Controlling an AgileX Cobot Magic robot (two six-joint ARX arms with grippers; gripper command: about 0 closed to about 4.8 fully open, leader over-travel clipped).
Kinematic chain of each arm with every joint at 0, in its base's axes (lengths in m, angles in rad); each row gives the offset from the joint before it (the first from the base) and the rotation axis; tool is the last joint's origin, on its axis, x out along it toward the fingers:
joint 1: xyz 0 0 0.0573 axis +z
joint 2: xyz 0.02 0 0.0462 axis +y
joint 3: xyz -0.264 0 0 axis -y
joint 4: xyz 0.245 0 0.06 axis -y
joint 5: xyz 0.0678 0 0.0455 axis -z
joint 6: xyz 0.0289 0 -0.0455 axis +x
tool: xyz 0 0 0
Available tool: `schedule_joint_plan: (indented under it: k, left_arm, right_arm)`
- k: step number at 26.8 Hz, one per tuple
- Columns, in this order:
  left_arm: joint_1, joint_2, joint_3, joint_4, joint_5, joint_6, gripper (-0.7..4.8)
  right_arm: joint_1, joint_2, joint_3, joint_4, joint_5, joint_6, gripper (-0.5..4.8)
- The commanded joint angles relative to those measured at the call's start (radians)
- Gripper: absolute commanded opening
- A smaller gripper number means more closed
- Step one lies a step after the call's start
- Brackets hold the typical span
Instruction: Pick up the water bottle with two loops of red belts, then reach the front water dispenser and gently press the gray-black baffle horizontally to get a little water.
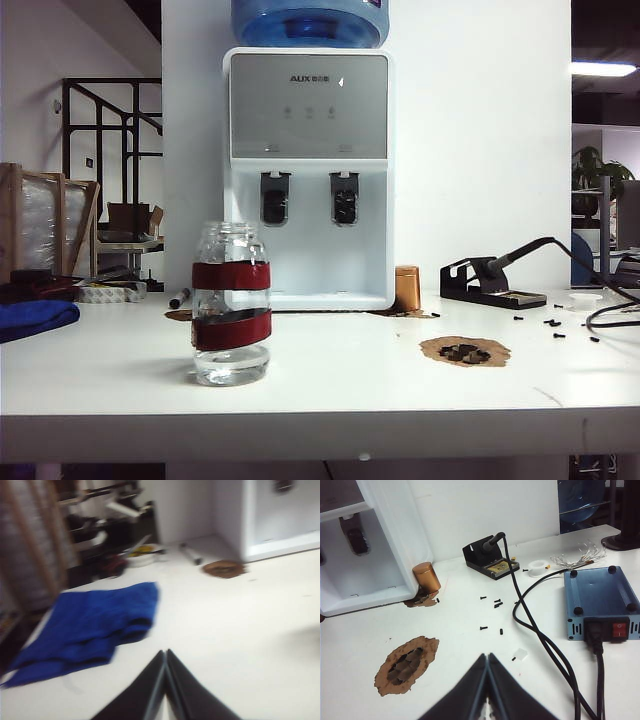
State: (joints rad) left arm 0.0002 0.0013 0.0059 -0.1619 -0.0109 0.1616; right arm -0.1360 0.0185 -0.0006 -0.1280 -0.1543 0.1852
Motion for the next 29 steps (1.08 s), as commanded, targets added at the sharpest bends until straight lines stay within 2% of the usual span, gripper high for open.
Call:
schedule_joint_plan:
  k: [1, 29]
  left_arm:
    - [-0.004, 0.0, -0.001, 0.002, 0.056, -0.011, -0.04]
    - [-0.003, -0.001, -0.001, 0.002, 0.056, -0.011, -0.04]
  right_arm:
    - [-0.003, 0.0, -0.003, 0.01, -0.003, 0.004, -0.03]
    - [-0.003, -0.016, -0.003, 0.011, -0.003, 0.004, -0.03]
